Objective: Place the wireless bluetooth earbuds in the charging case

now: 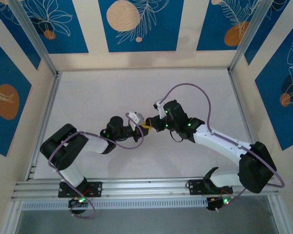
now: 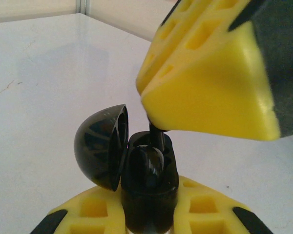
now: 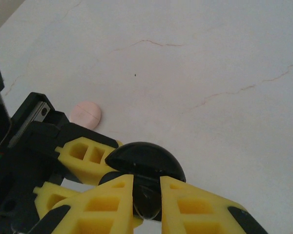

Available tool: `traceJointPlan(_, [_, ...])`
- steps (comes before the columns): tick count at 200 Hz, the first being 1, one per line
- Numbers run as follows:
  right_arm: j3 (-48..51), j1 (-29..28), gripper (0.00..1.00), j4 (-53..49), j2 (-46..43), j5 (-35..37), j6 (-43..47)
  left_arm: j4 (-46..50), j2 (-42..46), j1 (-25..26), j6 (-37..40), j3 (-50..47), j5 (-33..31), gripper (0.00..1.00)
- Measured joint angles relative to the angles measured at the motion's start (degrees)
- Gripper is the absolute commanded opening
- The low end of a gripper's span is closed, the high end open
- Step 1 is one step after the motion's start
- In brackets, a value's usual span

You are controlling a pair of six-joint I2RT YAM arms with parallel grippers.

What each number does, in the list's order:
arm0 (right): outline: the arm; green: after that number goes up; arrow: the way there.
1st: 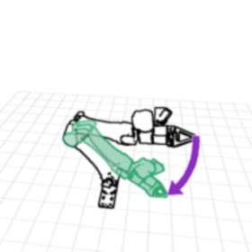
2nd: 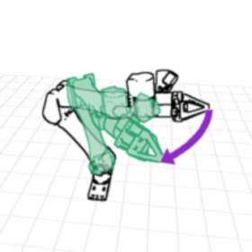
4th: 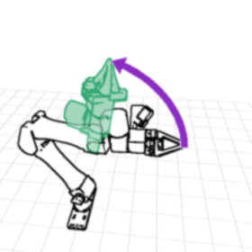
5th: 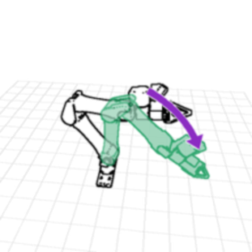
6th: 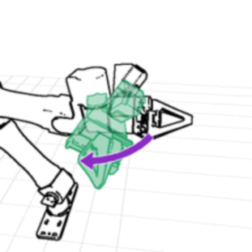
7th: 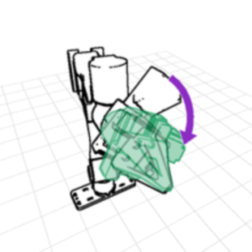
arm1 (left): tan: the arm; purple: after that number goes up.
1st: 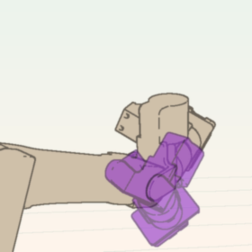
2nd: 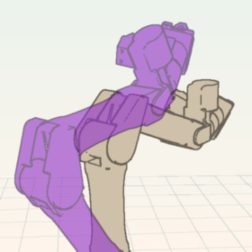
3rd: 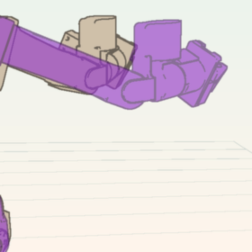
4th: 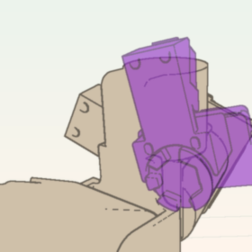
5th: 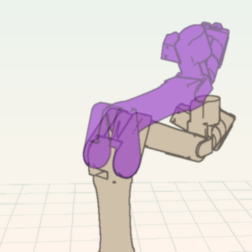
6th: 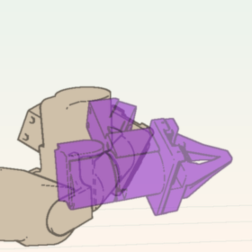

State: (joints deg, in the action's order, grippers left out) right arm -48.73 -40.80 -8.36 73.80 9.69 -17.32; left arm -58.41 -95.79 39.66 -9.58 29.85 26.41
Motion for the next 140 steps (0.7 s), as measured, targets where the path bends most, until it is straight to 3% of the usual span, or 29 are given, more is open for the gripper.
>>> traceJointPlan(140, [2.6,3.6,0.52,1.0,-6.2,-9.6,0.2,-4.6,2.1,0.1,0.7,-1.5,1.5,0.15])
